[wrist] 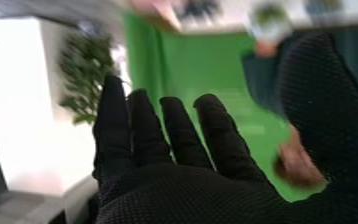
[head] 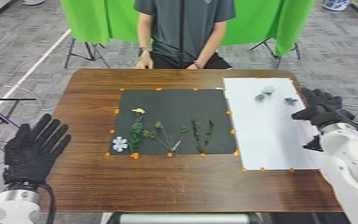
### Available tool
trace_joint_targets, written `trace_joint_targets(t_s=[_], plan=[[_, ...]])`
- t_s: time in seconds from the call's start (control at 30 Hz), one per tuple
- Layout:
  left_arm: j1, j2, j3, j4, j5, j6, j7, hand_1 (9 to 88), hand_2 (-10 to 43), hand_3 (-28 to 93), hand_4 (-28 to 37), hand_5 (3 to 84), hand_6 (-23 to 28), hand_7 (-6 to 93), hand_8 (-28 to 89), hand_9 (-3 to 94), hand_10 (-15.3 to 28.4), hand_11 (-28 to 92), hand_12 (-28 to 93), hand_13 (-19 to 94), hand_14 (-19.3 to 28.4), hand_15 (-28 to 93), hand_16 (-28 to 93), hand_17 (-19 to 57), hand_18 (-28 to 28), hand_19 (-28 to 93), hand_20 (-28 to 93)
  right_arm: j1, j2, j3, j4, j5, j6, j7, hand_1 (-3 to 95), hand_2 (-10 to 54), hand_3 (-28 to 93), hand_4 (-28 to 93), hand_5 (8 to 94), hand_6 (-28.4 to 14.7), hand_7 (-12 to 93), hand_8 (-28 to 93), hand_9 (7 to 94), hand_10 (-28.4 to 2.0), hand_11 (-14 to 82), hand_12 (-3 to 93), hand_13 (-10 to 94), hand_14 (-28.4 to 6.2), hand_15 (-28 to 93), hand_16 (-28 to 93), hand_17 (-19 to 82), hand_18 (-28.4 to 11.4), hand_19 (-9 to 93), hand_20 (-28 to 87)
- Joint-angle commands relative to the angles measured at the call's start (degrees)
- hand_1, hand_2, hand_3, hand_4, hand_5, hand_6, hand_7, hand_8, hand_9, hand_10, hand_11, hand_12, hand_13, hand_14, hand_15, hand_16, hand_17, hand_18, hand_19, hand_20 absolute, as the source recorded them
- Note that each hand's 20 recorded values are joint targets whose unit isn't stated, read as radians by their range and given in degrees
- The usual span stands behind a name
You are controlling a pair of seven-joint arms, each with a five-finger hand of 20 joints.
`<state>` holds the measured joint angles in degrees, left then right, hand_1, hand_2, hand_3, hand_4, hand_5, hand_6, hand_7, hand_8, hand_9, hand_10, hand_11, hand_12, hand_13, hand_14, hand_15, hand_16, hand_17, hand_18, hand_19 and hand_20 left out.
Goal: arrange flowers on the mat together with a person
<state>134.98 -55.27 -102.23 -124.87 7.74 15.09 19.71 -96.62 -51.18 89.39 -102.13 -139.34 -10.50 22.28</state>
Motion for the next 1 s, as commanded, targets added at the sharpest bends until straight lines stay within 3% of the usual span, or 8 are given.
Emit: trace_joint_targets(t_s=[0.03, 0.23, 0.3, 0.37, 0.47, 0.63, 0.8, 1.0], plan=[[-0.1, -0.89, 1.00, 0.08, -0.29, -0.15, 0.03, 28.2, 11.4, 72, -28.3, 44.2, 6.9, 9.9, -8, 39.4, 13.2, 13, 9, 30, 13.6, 17, -3, -2.5, 12.9, 25, 12, 4.8, -0.3, -2.5, 5.1, -1.6, -6.2, 0.5, 34.1, -9.5, 81, -27, 27.5, -8.6, 12, -9, 26.1, -16.3, 6.9, 12.4, 23, -15.1, 24, 7, 11, -17.7, 59, 9], [-0.5, -0.70, 0.78, 0.32, -0.13, 0.05, -0.77, 28.1, 11.4, 72, -28.3, 44.3, 6.8, 9.9, -9, 39.4, 13.2, 13, 9, 30, 13.5, 17, -3, -2.4, 12.9, 25, 12, 4.7, 0.0, -2.6, 7.5, 0.2, -6.7, 1.9, 36.6, -9.5, 82, -28, 30.8, -7.4, 16, -11, 27.4, -15.9, 9.4, 11.7, 26, -14.4, 26, 7, 13, -18.1, 61, 8], [-0.6, -0.75, 0.72, 0.38, -0.08, -0.01, -1.06, 28.1, 11.4, 72, -28.3, 44.2, 6.8, 10.0, -9, 39.4, 13.2, 13, 9, 30, 13.5, 17, -3, -2.4, 12.9, 25, 12, 5.2, -0.4, -2.0, 7.9, 2.7, -11.5, 2.1, 38.1, -9.5, 82, -28, 32.5, -6.5, 18, -13, 29.2, -15.3, 10.9, 11.1, 28, -14.1, 27, 7, 15, -18.5, 62, 8], [-0.6, -0.73, 0.72, 0.36, 0.00, 0.08, -1.09, 28.1, 11.4, 72, -28.3, 44.2, 6.8, 10.1, -9, 39.4, 13.2, 13, 9, 30, 13.5, 17, -3, -2.4, 12.9, 25, 12, 5.6, -1.0, -1.3, 7.8, 7.9, -15.1, 4.8, 40.4, -9.3, 82, -28, 34.1, -5.8, 19, -14, 32.8, -14.8, 12.1, 10.8, 32, -13.4, 28, 6, 16, -18.6, 62, 8], [-0.9, -0.76, 0.70, 0.49, 0.12, -0.02, -1.61, 28.1, 11.5, 72, -28.3, 44.2, 6.8, 10.0, -9, 39.5, 13.2, 13, 9, 30, 13.5, 17, -3, -2.4, 12.9, 25, 12, 4.5, -1.5, -1.6, 8.1, 7.3, -13.6, 4.3, 45.3, -5.3, 79, -28, 39.3, -4.8, 21, -15, 40.8, -12.8, 15.4, 9.9, 42, -11.8, 31, 6, 20, -18.8, 67, 7], [-1.2, -0.70, 0.90, 0.54, 0.36, -0.06, -2.14, 28.1, 11.4, 72, -28.3, 44.3, 6.8, 10.1, -9, 39.5, 13.2, 13, 9, 30, 13.6, 17, -3, -2.4, 12.9, 25, 12, 2.6, -2.2, -1.2, 7.7, 7.1, -13.6, 3.3, 51.5, -6.6, 76, -28, 53.1, -0.2, 24, -17, 55.6, -11.8, 16.9, 12.6, 56, -8.7, 37, 12, 25, -18.0, 72, 9], [-1.4, -0.63, 1.05, 0.65, 0.00, 0.03, -2.25, 28.1, 11.4, 72, -28.3, 44.3, 6.8, 10.2, -9, 39.5, 13.2, 13, 9, 30, 13.5, 17, -3, -2.4, 12.9, 25, 12, 0.7, -1.9, -2.6, 7.4, 4.3, -6.8, 1.6, 55.7, -8.8, 69, -28, 61.8, 1.4, 25, -8, 68.2, -9.5, 15.2, 18.5, 62, -5.7, 33, 29, 25, -18.0, 70, 13], [-1.6, -0.51, 1.31, 0.82, 0.11, -0.14, -2.41, 28.0, 11.4, 73, -28.3, 44.3, 6.7, 10.2, -9, 39.5, 13.1, 13, 9, 30, 13.6, 17, -3, -2.4, 12.9, 25, 12, -0.6, -1.4, -4.2, 6.5, 2.3, 1.8, 0.3, 59.1, -9.2, 66, -28, 69.1, 2.8, 33, -7, 80.5, -7.8, 6.6, 30.8, 67, -3.9, 31, 36, 26, -18.1, 71, 18]])
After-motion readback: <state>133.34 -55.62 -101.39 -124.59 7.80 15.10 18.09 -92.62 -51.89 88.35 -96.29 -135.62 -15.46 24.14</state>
